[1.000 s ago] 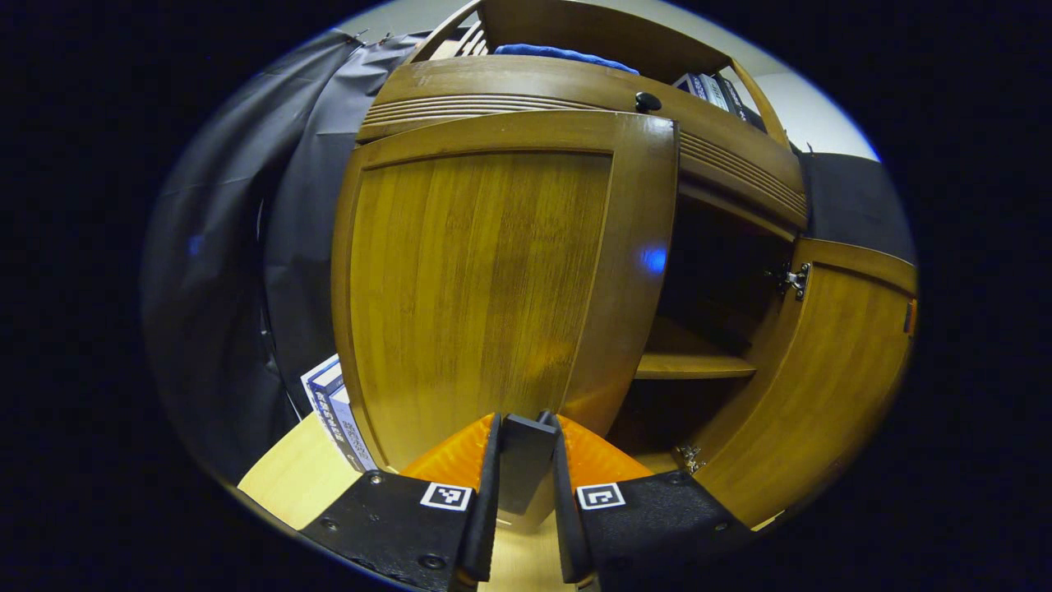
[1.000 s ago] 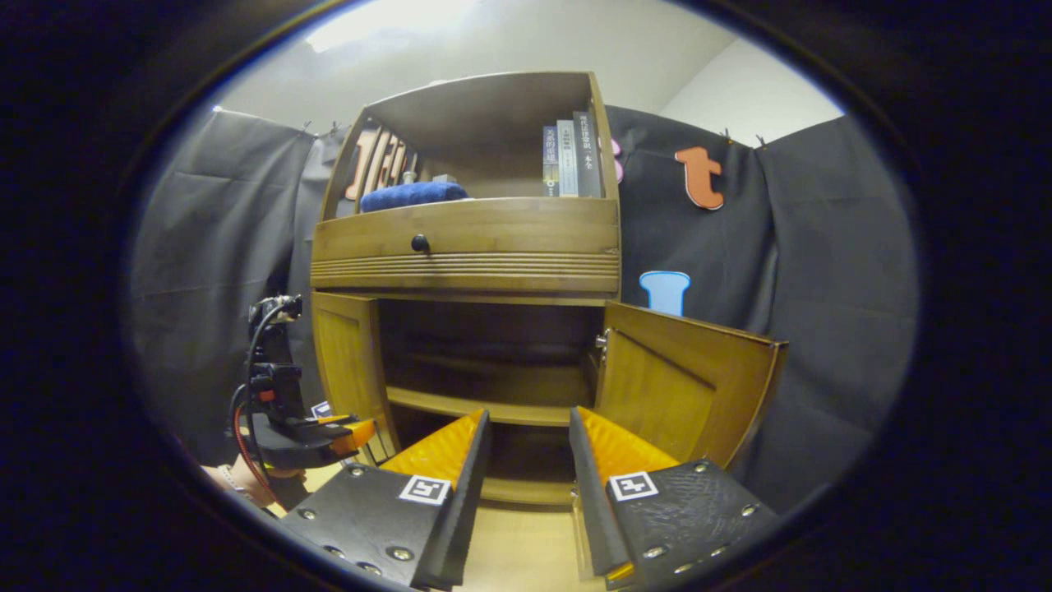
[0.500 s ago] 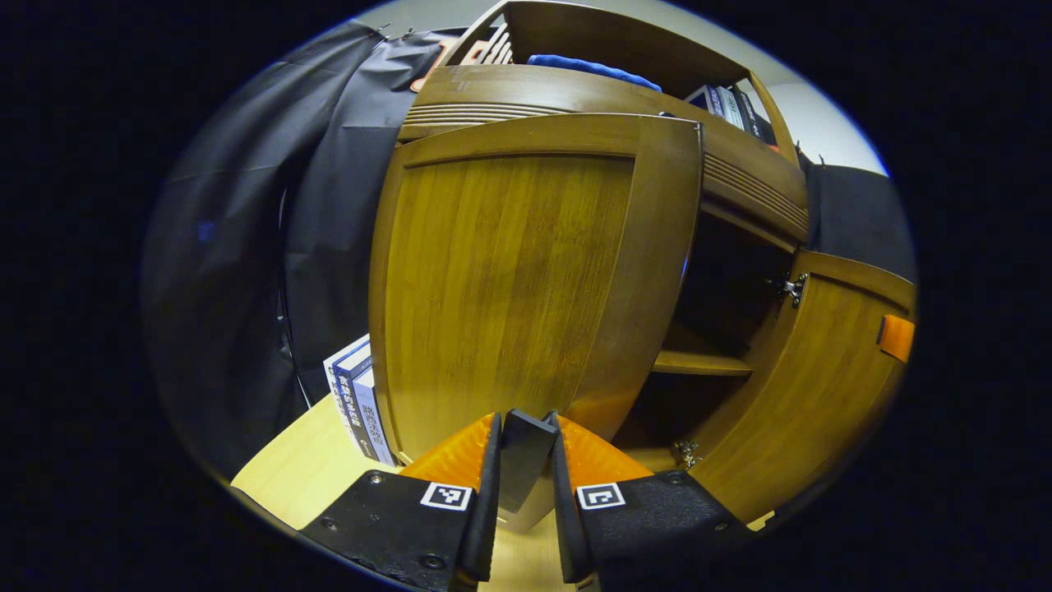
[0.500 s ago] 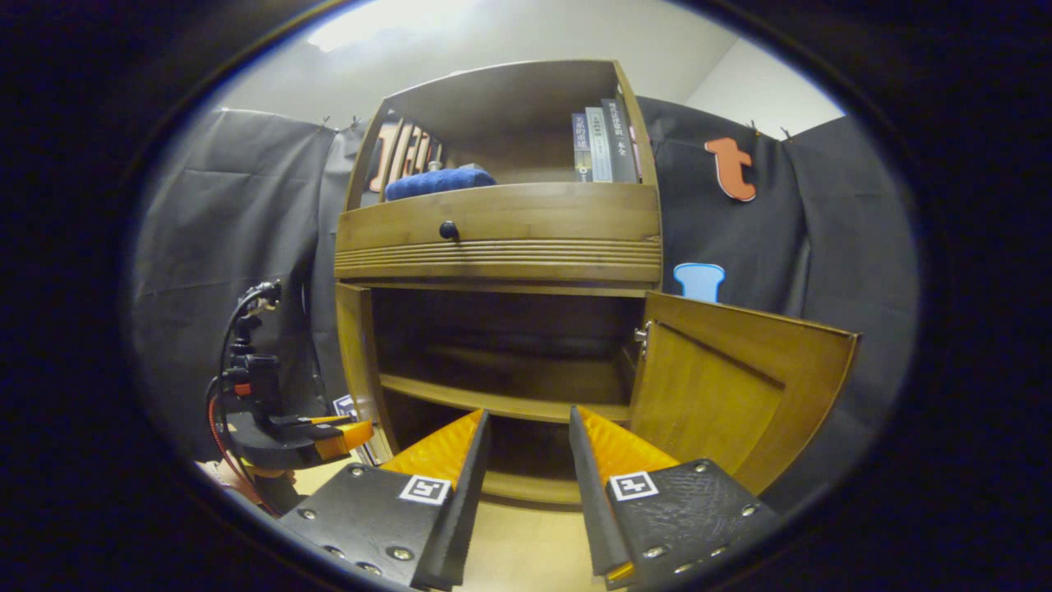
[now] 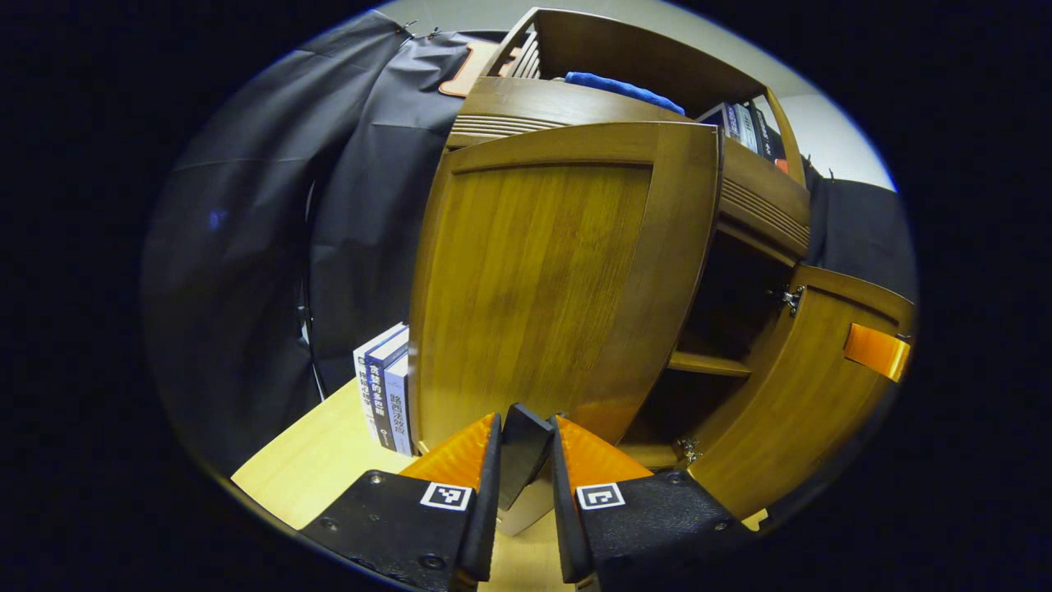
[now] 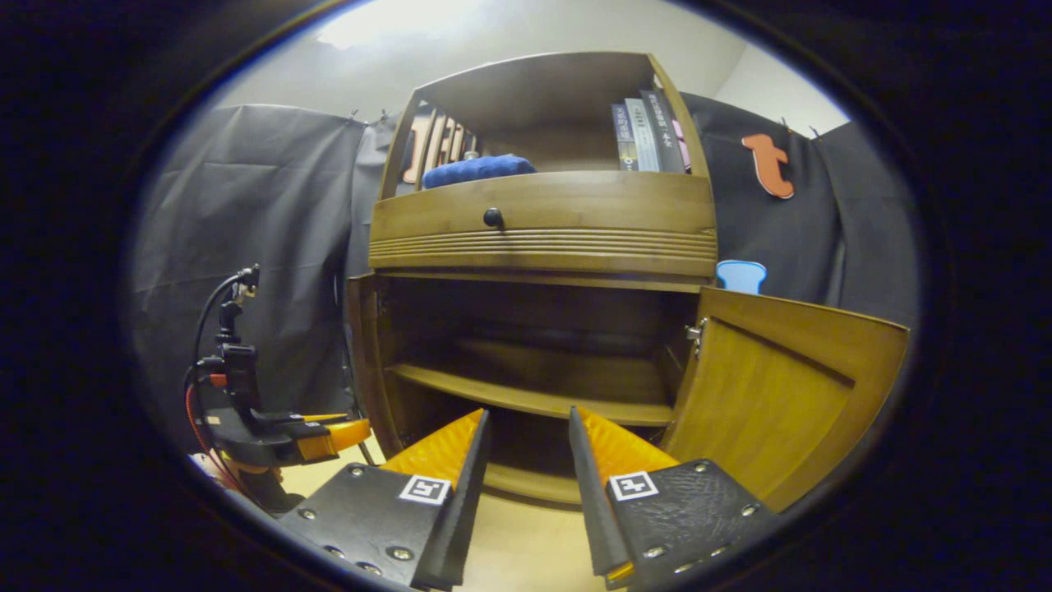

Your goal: Open the right door of the double-door shoe cabinet with the right hand, and open the left door with the left hand.

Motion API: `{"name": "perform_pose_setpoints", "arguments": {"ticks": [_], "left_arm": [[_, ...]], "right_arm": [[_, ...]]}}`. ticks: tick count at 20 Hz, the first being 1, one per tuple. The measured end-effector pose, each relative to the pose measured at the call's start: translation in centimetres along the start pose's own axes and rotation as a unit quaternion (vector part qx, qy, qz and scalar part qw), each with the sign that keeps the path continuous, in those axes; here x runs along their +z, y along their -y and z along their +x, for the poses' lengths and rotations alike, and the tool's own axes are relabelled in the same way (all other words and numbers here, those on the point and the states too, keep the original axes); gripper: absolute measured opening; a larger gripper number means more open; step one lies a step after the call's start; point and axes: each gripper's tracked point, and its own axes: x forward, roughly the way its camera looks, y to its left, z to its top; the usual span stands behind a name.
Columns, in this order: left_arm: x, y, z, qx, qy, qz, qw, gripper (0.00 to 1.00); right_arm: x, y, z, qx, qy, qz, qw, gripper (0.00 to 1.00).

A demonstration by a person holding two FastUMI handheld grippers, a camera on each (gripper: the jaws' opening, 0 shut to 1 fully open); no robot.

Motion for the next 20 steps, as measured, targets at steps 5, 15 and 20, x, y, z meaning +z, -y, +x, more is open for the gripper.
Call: {"name": "perform_pose_setpoints", "arguments": {"ticks": [5, 15, 20], "left_arm": [[-0.1, -1.5, -1.5, 0.012, -0.001, -0.019, 1.000, 0.32], [0.9, -6.7, -4.3, 0.062, 0.017, 0.004, 0.998, 0.28], [1.4, -8.8, -5.1, 0.065, 0.020, 0.022, 0.997, 0.28]], "right_arm": [[-0.5, -2.6, 1.3, 0.041, -0.006, -0.002, 0.999, 0.56], [-1.2, -5.9, 3.2, 0.087, -0.013, -0.018, 0.996, 0.53], [-1.5, -6.5, 3.8, 0.096, -0.017, -0.014, 0.995, 0.53]]}}
